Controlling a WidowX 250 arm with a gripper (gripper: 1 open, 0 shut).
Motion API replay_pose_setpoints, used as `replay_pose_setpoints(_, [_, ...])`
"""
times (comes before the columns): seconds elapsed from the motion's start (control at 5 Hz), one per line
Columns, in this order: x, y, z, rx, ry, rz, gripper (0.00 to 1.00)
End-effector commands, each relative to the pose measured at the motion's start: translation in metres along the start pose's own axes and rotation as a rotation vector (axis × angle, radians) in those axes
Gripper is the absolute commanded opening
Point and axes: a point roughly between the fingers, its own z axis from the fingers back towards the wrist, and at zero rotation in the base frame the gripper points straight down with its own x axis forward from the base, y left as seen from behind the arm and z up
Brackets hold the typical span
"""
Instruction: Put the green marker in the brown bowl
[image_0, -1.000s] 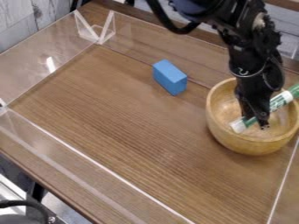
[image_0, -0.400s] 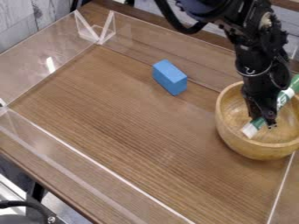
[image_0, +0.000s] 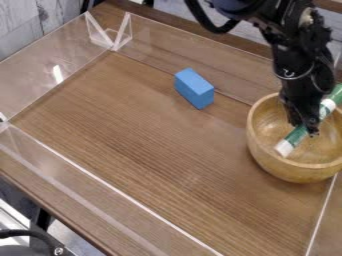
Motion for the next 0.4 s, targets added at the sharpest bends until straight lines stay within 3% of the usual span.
replay_pose_setpoints(0.0, [-0.0049,-0.0003,-0.0032,-0.008,0.025,-0.008,0.00])
replay_pose_setpoints(0.2, [-0.0025,0.0020,-0.0012,-0.005,0.036,-0.010,0.00])
